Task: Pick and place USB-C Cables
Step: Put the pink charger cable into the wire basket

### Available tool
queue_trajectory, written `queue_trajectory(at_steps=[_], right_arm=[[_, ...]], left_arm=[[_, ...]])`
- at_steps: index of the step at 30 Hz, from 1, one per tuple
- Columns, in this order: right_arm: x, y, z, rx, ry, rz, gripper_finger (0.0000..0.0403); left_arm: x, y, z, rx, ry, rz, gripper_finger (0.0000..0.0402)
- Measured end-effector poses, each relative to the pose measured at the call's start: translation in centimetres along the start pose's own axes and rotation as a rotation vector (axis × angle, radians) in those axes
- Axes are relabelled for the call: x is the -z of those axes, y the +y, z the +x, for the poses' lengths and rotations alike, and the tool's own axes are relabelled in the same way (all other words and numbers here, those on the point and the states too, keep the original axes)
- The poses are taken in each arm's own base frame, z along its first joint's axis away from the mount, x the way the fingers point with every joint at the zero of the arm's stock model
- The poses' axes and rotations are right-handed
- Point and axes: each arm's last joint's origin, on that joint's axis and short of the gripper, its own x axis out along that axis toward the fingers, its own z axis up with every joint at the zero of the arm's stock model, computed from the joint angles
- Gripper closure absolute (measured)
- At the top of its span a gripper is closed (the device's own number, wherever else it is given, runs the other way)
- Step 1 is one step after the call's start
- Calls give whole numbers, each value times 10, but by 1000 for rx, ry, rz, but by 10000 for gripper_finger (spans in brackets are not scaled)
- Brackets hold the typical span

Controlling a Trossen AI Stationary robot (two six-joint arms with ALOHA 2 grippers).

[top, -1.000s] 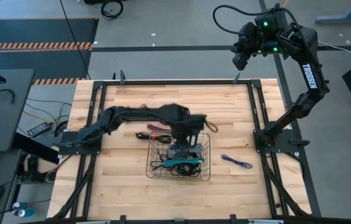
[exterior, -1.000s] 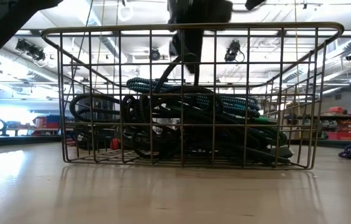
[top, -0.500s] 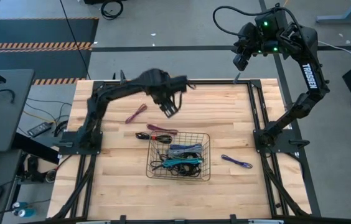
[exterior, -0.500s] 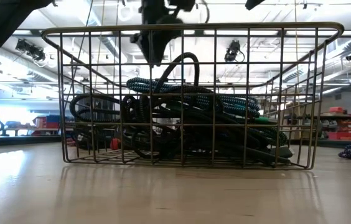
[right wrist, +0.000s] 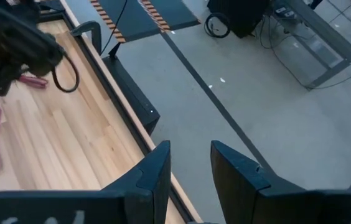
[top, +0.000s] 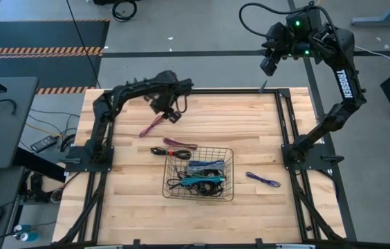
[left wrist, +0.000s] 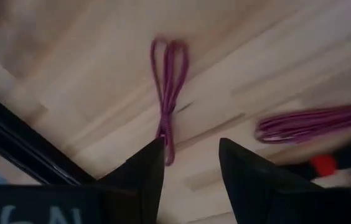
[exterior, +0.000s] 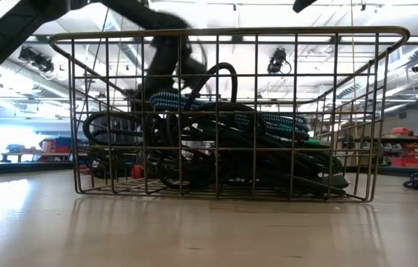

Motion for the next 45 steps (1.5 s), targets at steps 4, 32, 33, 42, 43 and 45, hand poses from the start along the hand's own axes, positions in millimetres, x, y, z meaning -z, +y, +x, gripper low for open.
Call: queue_trajectory(at_steps=[4, 32, 33, 42, 43, 45], right_arm=[[-1, 0, 0, -1, -6, -3, 283], [-1, 1, 0, -17, -9, -11, 283], [-1, 1, 0, -17, -9, -12, 283], [-1, 1, 0, -38, -14, -12, 283], [-1, 1, 0, -39, -12, -13, 283], [0, 2, 0, -41, -7, -10, 283]], left_arm=[[1, 2, 38, 14, 80, -16, 243], [-5, 9, 106, 45, -26, -68, 243], [-5, 10, 109, 49, -22, -71, 243], [-7, 11, 115, 64, -49, -74, 277], [-7, 11, 115, 68, -50, -74, 295], [-8, 10, 116, 75, -51, -62, 339]])
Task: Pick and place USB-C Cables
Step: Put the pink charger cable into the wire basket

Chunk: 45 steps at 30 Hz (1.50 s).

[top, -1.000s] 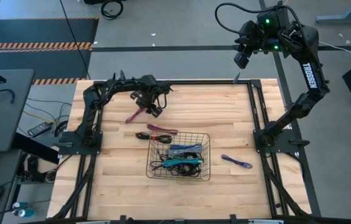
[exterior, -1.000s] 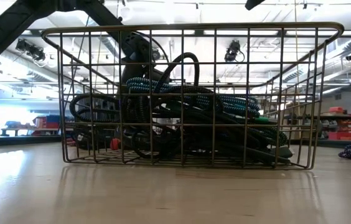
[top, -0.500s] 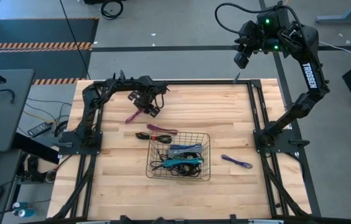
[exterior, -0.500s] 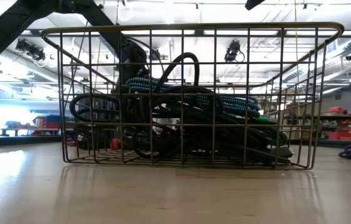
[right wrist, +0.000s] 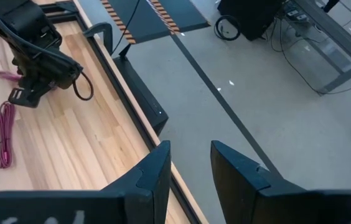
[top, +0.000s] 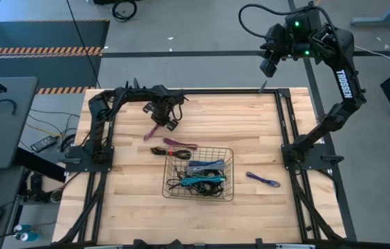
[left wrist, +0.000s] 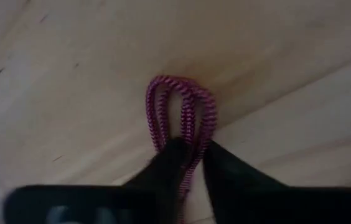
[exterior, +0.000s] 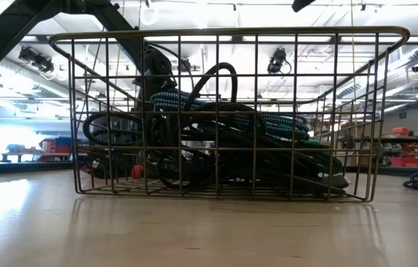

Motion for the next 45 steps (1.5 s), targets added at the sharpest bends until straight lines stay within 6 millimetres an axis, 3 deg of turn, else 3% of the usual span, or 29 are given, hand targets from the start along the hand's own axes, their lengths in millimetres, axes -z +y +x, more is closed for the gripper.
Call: queue_trajectory(at_steps=[3, 7, 11, 18, 22, 28, 31, 37, 41, 45], right_arm=[[0, 0, 0, -2, 5, 1, 283], [1, 0, 0, -3, 6, 1, 283], [1, 0, 0, -3, 6, 16, 283], [1, 0, 0, -2, 6, 16, 283], [0, 0, 0, -2, 5, 17, 283], [0, 0, 0, -2, 5, 28, 283], [0, 0, 0, -2, 5, 46, 283], [0, 0, 0, -2, 5, 69, 283], [0, 0, 0, -2, 5, 69, 283], [0, 0, 0, -2, 5, 75, 283]], left_arm=[[0, 0, 0, 0, -1, 16, 387], [0, 0, -1, -5, -8, 46, 392], [3, 4, -25, -32, -31, 68, 392], [30, 23, -145, 7, -328, 38, 393], [66, 27, -223, 96, -558, 55, 393], [123, 12, -309, 244, -819, 166, 393], [153, -3, -337, 325, -911, 284, 393], [205, -42, -357, 472, -976, 511, 393], [227, -75, -349, 503, -924, 632, 393], [233, -115, -330, 474, -846, 730, 393]])
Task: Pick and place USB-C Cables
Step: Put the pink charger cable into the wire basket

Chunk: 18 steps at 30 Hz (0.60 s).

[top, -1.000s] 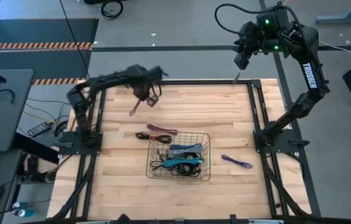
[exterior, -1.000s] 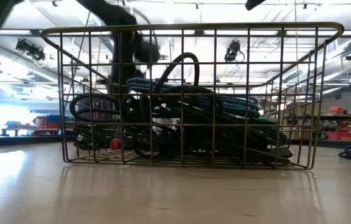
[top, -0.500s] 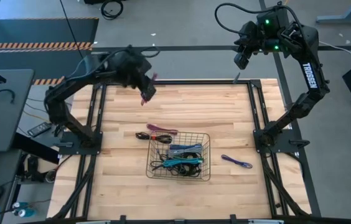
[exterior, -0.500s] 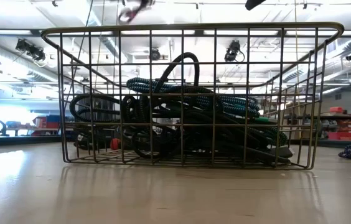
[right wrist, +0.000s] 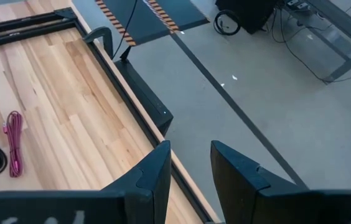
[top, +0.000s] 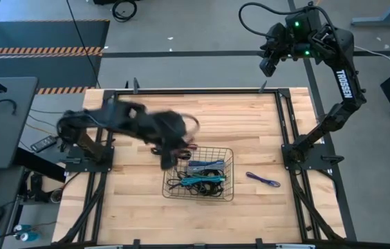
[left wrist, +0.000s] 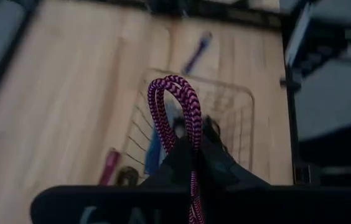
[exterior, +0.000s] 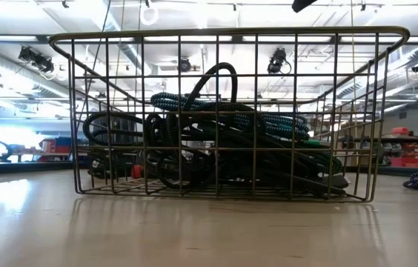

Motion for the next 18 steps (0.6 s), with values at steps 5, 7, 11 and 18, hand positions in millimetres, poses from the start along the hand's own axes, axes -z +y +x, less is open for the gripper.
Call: queue_trajectory(at_steps=[5, 7, 11, 18], right_arm=[[0, 0, 0, -13, -3, 33, 283], [0, 1, 0, -20, -4, 45, 283], [0, 1, 0, -23, -5, 55, 283], [1, 1, 0, -28, 5, 58, 283]], left_arm=[[5, -20, 55, 39, 164, 53, 393], [8, -24, 77, 65, 223, 63, 393], [13, -28, 123, 83, 320, 86, 393], [25, -17, 189, 45, 443, 116, 393]])
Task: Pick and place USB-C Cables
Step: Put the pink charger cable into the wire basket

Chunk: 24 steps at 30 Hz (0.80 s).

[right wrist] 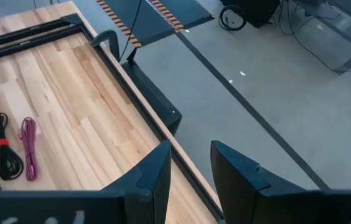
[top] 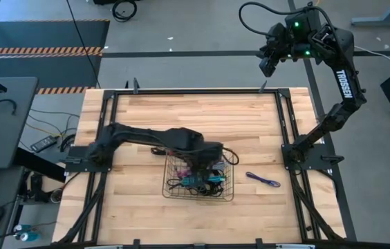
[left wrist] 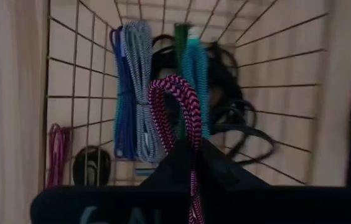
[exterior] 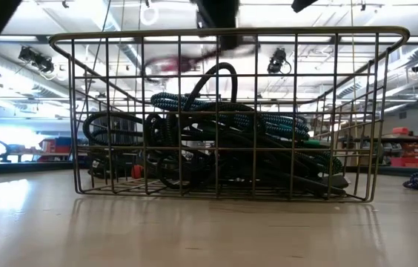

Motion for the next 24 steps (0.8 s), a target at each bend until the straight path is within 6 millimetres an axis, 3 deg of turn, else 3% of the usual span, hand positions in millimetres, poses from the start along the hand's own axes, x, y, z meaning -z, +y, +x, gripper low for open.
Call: queue_trajectory(at_steps=[11, 24], right_arm=[[1, 0, 0, -2, 10, -1, 283], [1, 0, 0, -1, 9, -9, 283]], left_arm=[[-12, 35, 69, 29, 112, 79, 393], [-9, 35, 107, 63, 189, 201, 393]])
